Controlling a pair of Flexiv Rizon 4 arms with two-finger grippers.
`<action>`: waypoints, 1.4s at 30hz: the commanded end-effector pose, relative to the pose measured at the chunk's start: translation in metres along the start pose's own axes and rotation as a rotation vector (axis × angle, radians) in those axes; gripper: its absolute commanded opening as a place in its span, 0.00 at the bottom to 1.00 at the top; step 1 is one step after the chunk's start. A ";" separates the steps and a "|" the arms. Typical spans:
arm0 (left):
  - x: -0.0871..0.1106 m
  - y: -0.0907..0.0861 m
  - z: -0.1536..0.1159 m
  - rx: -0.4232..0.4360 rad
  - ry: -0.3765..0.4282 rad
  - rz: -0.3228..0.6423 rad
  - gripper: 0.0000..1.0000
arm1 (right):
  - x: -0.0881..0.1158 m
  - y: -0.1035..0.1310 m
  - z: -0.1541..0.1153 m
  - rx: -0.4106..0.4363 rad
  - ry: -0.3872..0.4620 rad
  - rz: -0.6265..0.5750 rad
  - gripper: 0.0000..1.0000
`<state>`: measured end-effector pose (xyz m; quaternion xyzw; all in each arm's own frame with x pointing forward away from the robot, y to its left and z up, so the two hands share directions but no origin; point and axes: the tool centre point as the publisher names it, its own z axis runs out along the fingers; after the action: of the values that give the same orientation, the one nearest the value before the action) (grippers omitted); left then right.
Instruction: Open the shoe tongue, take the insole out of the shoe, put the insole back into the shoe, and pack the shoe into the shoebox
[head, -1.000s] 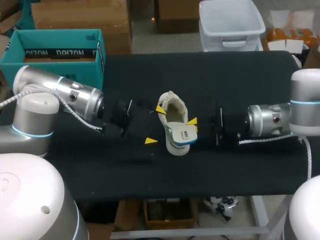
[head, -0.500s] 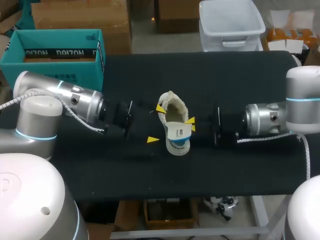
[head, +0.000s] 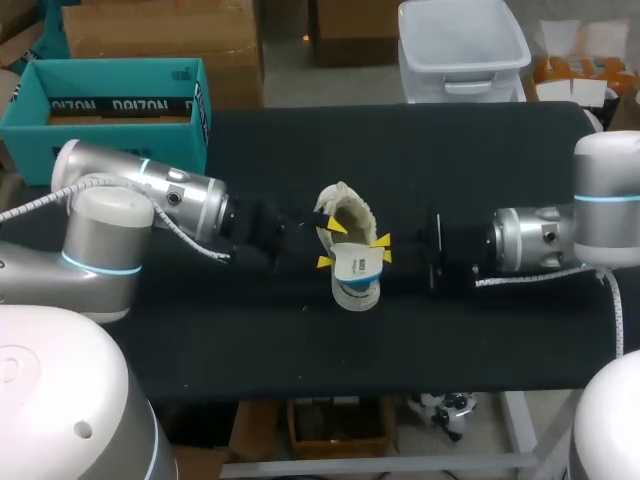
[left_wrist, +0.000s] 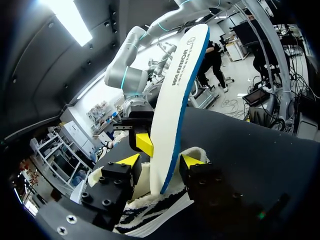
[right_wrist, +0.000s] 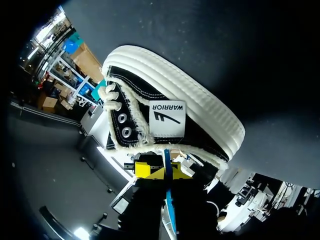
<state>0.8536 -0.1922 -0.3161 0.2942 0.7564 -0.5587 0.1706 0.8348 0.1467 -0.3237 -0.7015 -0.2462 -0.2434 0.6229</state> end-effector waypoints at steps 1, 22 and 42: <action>-0.002 0.011 0.007 0.013 -0.007 -0.006 0.45 | -0.001 0.002 -0.001 0.003 0.003 0.004 0.00; -0.003 0.022 0.017 0.001 0.013 -0.007 0.11 | 0.001 0.023 -0.006 -0.028 0.001 0.025 0.00; 0.000 0.042 0.015 -0.050 0.007 -0.015 0.09 | 0.005 0.041 0.000 -0.032 -0.013 0.026 0.00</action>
<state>0.8789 -0.1975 -0.3485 0.2880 0.7738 -0.5387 0.1677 0.8620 0.1433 -0.3480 -0.7179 -0.2367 -0.2358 0.6107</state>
